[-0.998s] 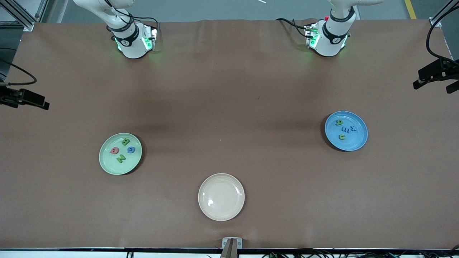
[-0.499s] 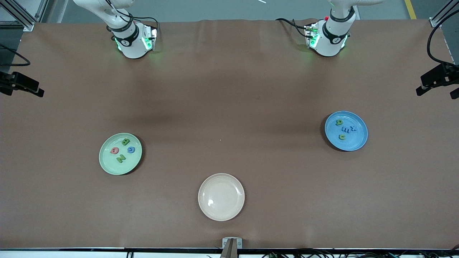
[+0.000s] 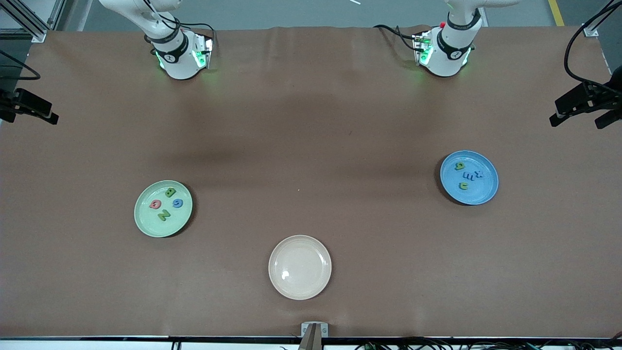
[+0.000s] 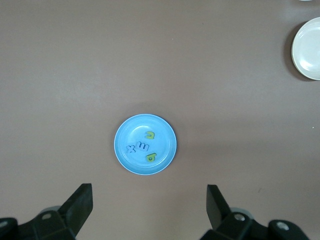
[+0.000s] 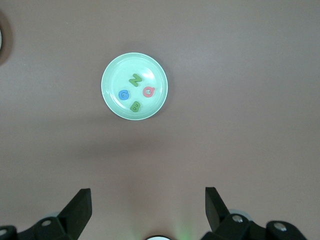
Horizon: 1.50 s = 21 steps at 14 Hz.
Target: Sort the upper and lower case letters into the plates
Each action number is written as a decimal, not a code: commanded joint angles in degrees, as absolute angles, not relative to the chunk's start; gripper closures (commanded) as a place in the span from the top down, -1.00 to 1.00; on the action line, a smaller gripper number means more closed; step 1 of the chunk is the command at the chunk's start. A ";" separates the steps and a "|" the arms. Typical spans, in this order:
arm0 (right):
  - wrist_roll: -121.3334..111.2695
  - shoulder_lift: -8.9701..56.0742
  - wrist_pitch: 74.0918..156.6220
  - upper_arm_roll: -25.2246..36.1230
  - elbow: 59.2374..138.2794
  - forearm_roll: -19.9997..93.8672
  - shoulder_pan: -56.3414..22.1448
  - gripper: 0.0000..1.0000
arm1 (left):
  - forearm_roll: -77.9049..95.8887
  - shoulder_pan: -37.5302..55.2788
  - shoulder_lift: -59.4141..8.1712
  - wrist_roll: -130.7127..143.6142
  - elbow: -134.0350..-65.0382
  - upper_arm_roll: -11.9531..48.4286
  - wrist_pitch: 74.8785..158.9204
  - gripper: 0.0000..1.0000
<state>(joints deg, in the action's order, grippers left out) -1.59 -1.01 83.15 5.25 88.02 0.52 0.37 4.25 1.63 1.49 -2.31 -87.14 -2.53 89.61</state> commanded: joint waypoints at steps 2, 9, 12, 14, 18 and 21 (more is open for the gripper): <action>-2.11 -4.83 85.17 4.92 92.99 -0.44 0.44 1.00 | 3.34 1.93 2.81 -1.76 -88.42 -2.29 89.39 1.00; -2.11 -5.54 85.87 4.66 94.66 0.00 0.70 1.00 | 3.25 1.93 2.81 -2.64 -88.24 -2.29 89.38 1.00; -2.11 -5.54 85.87 4.66 94.66 0.09 0.79 1.00 | 3.16 1.67 2.81 -2.64 -88.33 -2.29 89.38 1.00; -2.11 -5.54 86.13 4.57 94.66 0.26 0.70 1.00 | 3.25 1.67 2.81 -2.64 -88.33 -2.29 89.38 1.00; -2.11 -5.54 86.48 3.87 94.66 0.26 0.70 1.00 | 3.16 1.67 2.90 -2.55 -88.33 -2.37 89.47 1.00; -2.28 -5.54 86.48 3.87 94.66 0.61 0.70 1.00 | 3.16 1.58 2.90 -2.64 -88.33 -2.37 89.65 1.00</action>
